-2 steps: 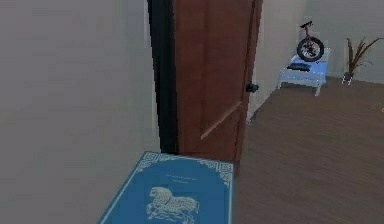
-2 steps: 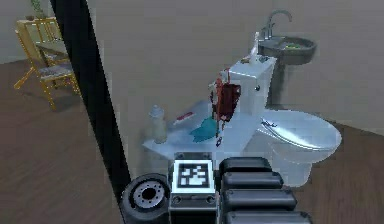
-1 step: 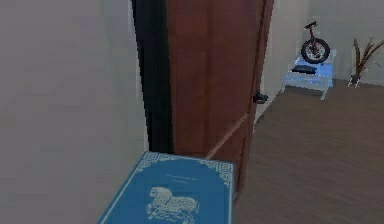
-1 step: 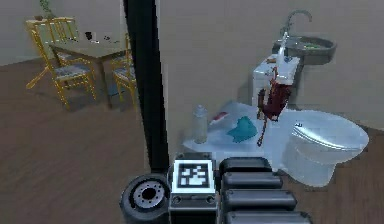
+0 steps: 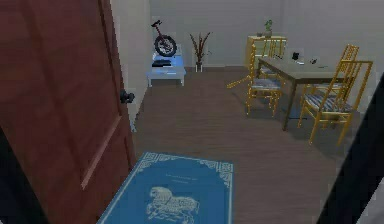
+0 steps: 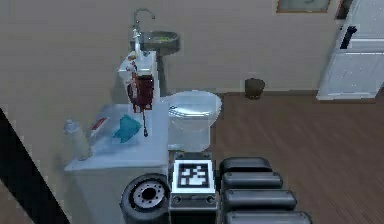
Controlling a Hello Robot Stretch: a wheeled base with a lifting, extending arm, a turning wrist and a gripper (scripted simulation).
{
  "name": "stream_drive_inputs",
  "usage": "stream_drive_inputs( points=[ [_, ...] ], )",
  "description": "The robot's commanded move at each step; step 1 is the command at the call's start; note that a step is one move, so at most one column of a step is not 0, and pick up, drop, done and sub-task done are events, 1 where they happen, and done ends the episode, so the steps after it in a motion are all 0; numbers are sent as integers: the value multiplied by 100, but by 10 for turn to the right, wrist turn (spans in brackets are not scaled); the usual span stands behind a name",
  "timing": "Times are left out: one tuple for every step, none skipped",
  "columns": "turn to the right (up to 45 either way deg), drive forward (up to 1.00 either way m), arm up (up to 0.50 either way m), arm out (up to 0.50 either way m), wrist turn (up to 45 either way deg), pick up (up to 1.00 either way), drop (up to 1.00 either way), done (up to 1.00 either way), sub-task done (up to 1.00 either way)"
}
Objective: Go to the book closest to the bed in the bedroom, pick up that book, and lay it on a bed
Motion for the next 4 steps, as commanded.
stream_drive_inputs(
  points=[
    [0,100,0,0,0,0,0,0,0],
    [0,100,0,0,0,0,0,0,0],
    [30,0,0,0,0,0,0,0,0],
    [0,100,0,0,0,0,0,0,0]
  ],
)
